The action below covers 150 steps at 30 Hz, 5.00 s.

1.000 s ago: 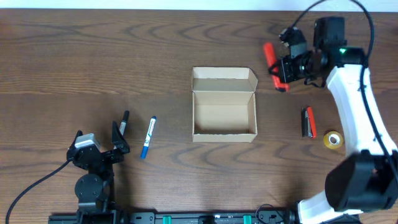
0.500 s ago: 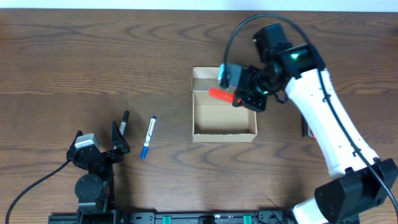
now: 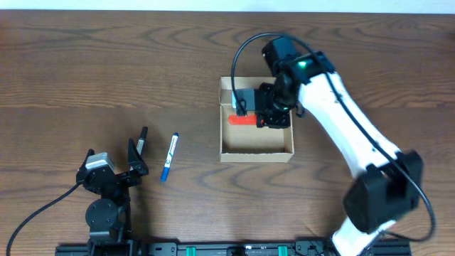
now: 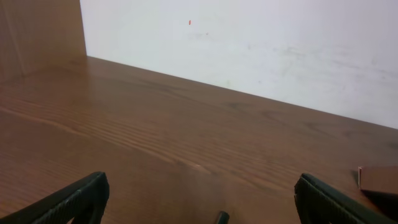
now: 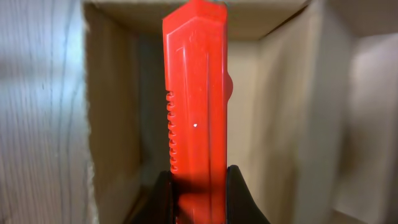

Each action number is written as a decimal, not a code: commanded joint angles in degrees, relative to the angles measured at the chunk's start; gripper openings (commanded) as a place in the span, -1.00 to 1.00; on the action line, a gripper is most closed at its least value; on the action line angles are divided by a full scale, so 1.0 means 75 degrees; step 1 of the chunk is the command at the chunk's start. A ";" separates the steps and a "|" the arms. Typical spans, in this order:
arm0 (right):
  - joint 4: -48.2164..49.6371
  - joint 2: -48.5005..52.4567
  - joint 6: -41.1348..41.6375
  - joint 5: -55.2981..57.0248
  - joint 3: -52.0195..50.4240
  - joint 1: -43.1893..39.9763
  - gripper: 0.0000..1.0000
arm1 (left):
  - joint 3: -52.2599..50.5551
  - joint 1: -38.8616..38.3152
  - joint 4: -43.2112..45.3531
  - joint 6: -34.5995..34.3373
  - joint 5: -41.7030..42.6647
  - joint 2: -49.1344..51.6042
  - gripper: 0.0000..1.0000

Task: Pack container
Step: 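Carry the box cutter left into the cardboard box and release, then move the right gripper back over the black stapler, then grasp the black-and-orange stapler with the right gripper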

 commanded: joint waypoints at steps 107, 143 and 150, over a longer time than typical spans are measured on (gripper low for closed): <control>0.2678 0.0207 0.8297 0.2113 -0.3287 -0.5336 0.71 | -0.0169 0.0017 -0.0280 -0.0052 -0.0085 -0.0044 0.91; 0.3346 -0.0766 0.8145 -0.0172 -0.3118 -0.5321 -0.97 | -0.0169 0.0017 -0.0277 -0.0050 -0.0085 -0.0044 0.91; 0.3133 -0.2509 0.6997 -0.0860 -0.1804 -0.4436 -0.97 | -0.0169 0.0017 -0.0280 -0.0052 -0.0085 -0.0044 0.91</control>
